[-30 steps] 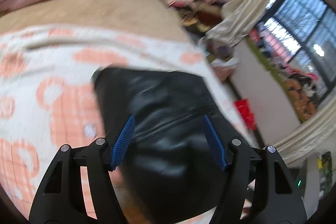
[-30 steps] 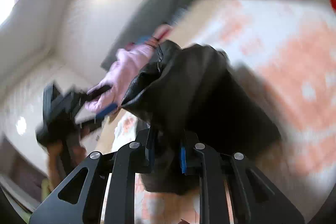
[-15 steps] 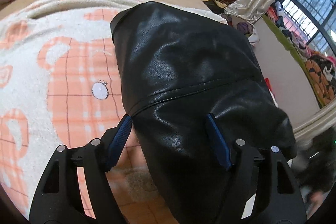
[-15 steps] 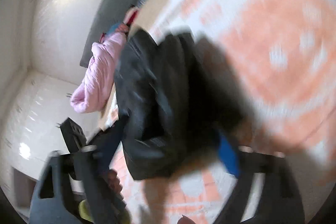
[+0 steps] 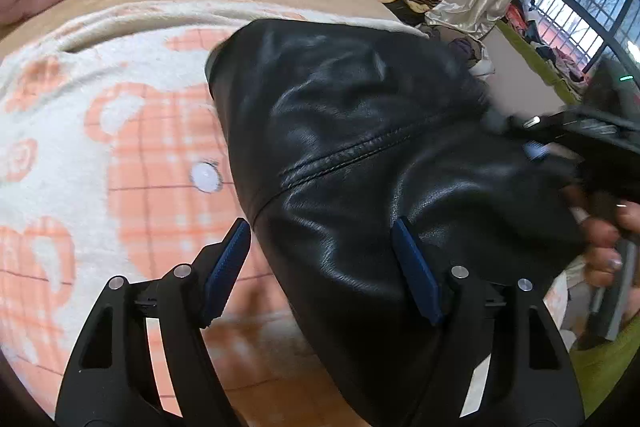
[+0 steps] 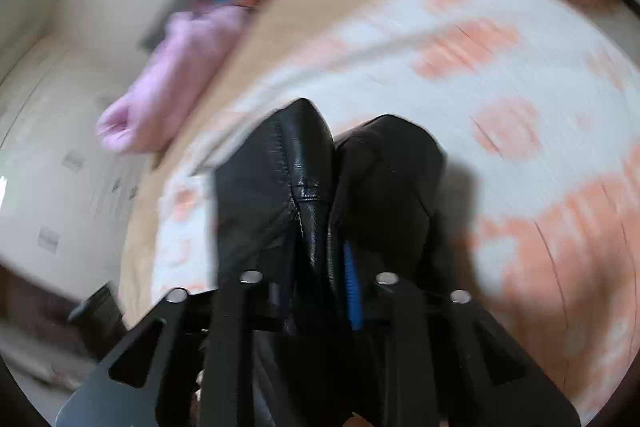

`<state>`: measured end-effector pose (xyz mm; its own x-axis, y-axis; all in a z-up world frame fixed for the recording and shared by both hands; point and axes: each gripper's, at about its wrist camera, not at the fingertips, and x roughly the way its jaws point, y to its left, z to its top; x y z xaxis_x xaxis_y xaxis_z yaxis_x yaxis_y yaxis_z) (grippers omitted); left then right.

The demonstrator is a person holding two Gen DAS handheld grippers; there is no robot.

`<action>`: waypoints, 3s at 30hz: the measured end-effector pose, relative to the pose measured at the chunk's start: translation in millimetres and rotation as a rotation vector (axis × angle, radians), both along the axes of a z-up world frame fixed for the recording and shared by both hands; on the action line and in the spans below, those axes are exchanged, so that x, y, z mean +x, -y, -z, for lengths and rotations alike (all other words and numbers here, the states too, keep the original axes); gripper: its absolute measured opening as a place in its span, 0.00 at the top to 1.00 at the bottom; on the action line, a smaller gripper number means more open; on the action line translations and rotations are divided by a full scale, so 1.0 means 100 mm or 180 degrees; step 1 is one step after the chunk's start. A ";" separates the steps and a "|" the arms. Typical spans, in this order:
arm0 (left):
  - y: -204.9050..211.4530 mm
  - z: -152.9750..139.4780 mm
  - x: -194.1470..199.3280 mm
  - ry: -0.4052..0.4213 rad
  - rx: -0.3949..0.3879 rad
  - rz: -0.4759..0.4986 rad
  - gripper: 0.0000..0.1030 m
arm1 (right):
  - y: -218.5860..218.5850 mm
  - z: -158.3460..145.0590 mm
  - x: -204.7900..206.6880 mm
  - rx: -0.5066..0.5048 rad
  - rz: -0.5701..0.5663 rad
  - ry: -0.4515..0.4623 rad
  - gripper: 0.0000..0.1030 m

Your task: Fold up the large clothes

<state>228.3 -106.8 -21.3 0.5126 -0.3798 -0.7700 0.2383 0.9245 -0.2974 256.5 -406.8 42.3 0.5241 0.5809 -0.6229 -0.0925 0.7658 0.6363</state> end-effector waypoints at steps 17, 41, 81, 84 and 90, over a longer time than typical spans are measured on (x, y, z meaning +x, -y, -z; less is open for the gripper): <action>0.18 0.17 0.04 -0.0143 -0.0053 0.0086 0.25 | 0.33 0.83 -0.16 -0.0368 0.0081 -0.0005 0.72; 0.08 0.27 0.03 -0.0342 -0.0205 0.0106 0.09 | 0.48 1.02 -0.51 -0.0009 -0.0073 -0.0381 0.19; -0.31 0.14 -0.27 -0.0090 -0.0082 0.0210 0.17 | -0.53 0.49 -1.18 -0.1413 0.0277 0.0257 0.25; -0.40 0.06 -0.37 -0.0024 -0.0093 0.0164 0.09 | -0.52 0.36 -1.38 -0.1461 0.0406 0.0402 0.14; -0.49 -0.09 -0.75 0.0139 0.0005 0.0085 0.09 | -0.63 0.08 -1.81 -0.1588 0.0530 0.0827 0.04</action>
<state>153.8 -57.5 -12.1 0.5355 -0.3927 -0.7477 0.2755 0.9181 -0.2849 75.6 -344.1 34.4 0.7551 0.1472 -0.6388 -0.0500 0.9846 0.1678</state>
